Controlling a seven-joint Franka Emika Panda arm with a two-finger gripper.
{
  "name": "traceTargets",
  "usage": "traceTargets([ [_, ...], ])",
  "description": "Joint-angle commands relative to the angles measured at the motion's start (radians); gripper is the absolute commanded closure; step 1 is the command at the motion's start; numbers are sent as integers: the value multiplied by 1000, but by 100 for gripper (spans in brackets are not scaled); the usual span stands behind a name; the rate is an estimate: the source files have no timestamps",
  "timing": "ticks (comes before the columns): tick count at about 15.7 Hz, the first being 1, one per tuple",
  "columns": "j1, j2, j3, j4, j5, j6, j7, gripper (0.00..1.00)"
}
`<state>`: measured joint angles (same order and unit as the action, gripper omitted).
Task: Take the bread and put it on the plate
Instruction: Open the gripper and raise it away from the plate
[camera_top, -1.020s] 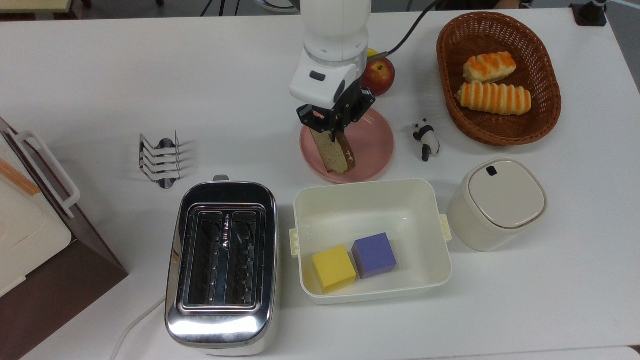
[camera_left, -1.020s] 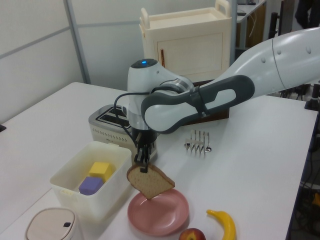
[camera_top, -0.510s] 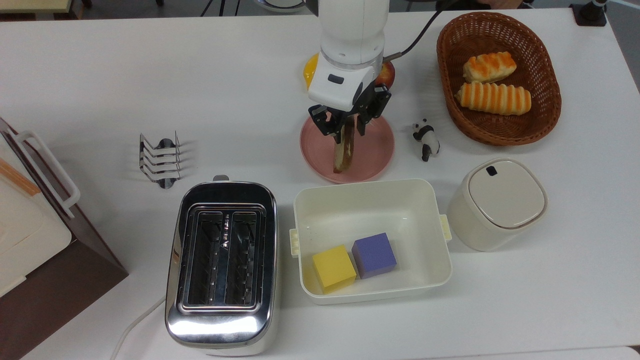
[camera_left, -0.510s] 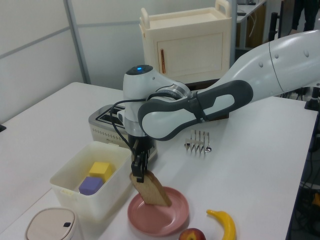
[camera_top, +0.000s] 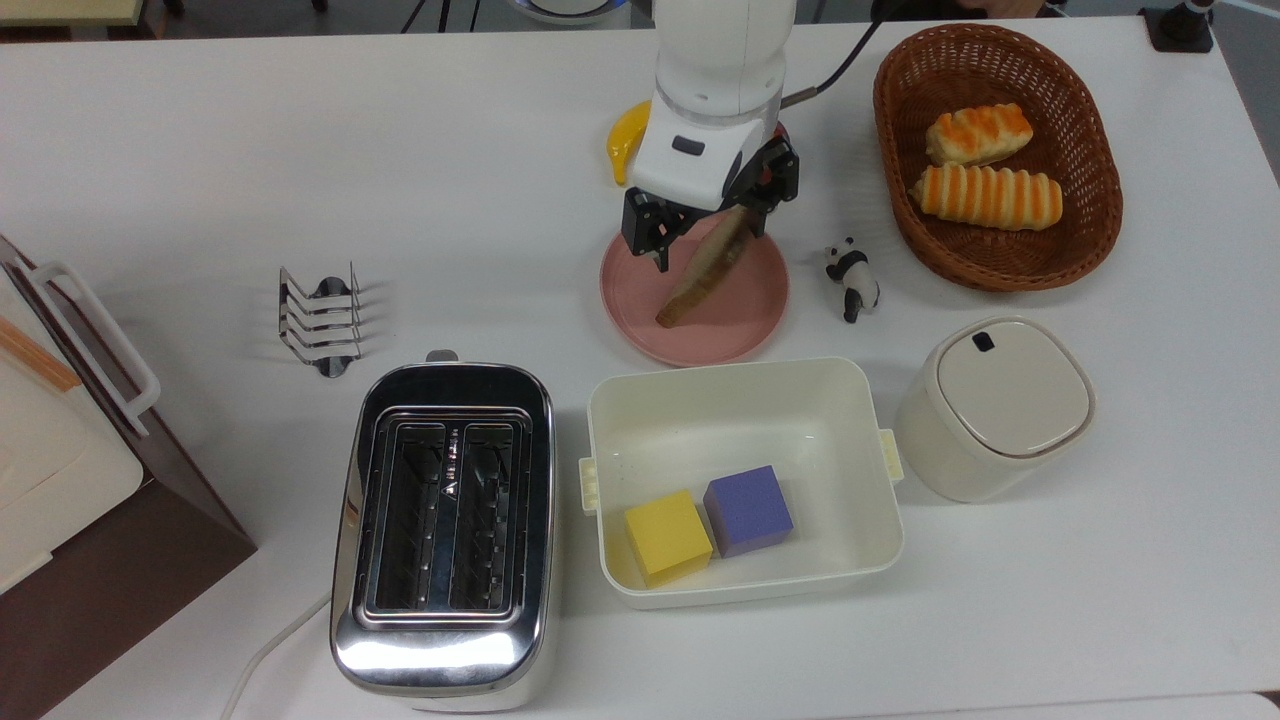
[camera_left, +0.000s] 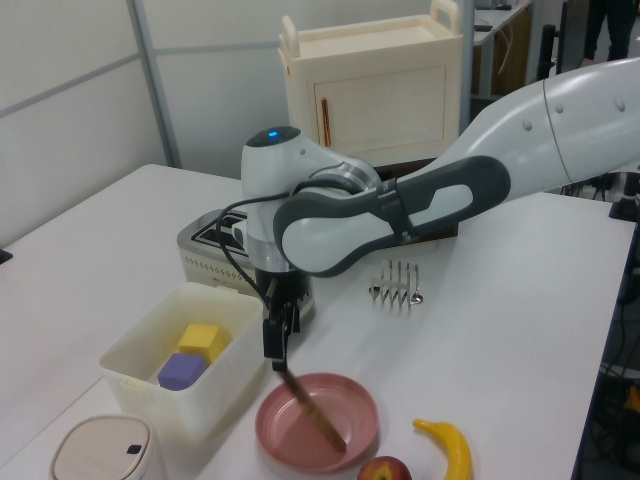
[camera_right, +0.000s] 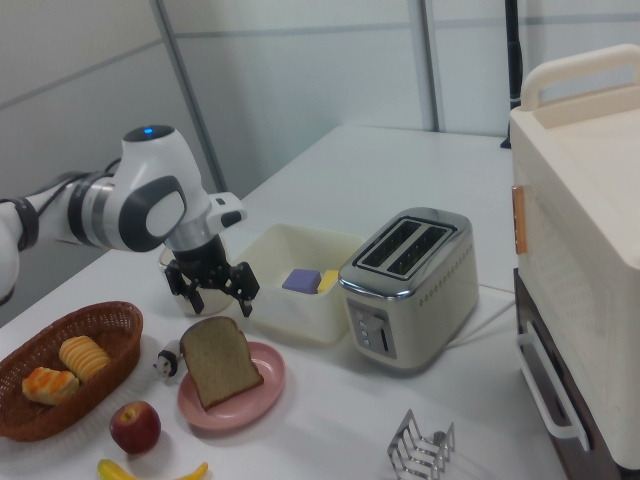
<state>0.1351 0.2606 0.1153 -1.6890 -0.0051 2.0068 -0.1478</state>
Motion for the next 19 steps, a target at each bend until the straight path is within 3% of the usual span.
traceTargets([
  [1, -5, -43, 4, 15, -18, -54, 22, 0],
  [6, -38, -76, -2, 34, -15, -66, 24, 0],
  [11, -153, -86, -16, 187, -18, -275, 19, 0],
  [19, -316, -92, -26, 198, -39, -280, 20, 0],
])
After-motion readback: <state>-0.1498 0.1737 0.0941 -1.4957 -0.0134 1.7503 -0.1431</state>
